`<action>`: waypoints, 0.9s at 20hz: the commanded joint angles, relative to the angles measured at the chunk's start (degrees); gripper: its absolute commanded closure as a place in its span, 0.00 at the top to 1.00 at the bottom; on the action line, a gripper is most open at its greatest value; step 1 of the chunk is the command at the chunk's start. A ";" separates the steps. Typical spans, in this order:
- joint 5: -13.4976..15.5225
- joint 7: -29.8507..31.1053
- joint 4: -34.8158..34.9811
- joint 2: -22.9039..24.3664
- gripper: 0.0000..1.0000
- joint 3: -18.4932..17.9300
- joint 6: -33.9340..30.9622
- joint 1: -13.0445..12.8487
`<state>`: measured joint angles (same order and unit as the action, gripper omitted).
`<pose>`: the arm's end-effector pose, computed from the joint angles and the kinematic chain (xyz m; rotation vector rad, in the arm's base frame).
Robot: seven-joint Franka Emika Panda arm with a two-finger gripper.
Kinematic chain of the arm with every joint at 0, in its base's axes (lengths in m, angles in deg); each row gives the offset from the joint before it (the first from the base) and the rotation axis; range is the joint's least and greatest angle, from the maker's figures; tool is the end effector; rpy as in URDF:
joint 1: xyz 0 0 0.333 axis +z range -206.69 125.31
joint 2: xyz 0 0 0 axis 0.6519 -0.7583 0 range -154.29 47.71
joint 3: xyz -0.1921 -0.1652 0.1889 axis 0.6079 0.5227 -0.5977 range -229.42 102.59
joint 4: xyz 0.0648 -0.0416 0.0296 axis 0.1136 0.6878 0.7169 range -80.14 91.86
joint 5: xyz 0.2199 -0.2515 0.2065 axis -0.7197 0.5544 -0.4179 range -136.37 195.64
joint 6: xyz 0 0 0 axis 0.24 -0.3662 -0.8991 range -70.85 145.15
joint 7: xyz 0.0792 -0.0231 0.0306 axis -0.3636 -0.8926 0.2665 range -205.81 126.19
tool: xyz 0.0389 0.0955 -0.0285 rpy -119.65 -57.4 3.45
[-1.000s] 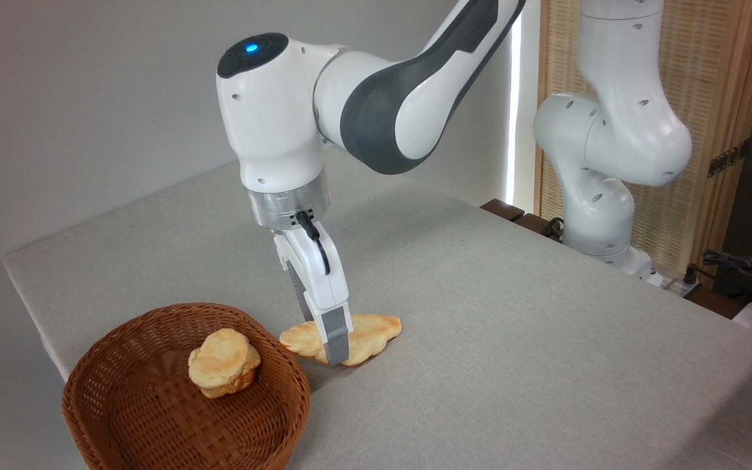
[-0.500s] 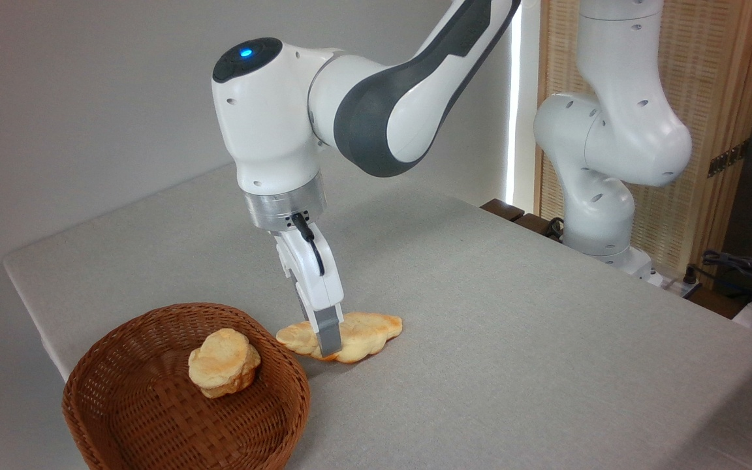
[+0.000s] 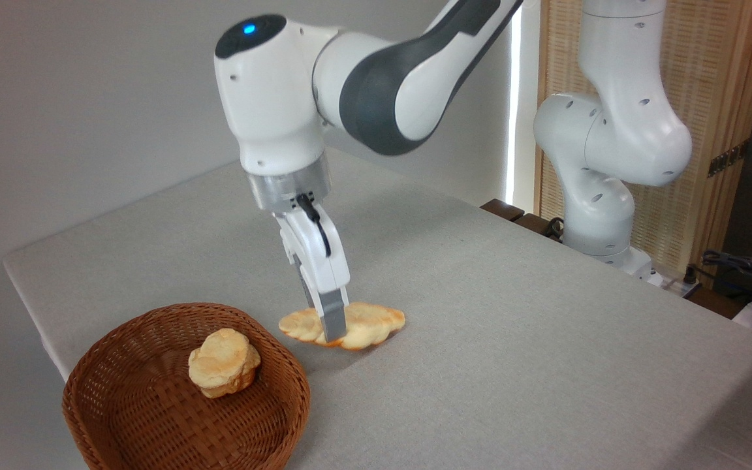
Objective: Put bread into the basket
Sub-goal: 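Lift the bread roll and carry it over the wicker basket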
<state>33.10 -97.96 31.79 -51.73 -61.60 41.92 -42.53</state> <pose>0.5394 -0.0386 0.4571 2.6543 -1.5464 -0.0236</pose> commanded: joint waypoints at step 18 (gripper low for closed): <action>13.58 0.06 -17.93 -8.86 1.00 -3.39 15.57 0.34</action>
<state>45.66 -97.89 15.51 -58.23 -64.67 53.31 -42.05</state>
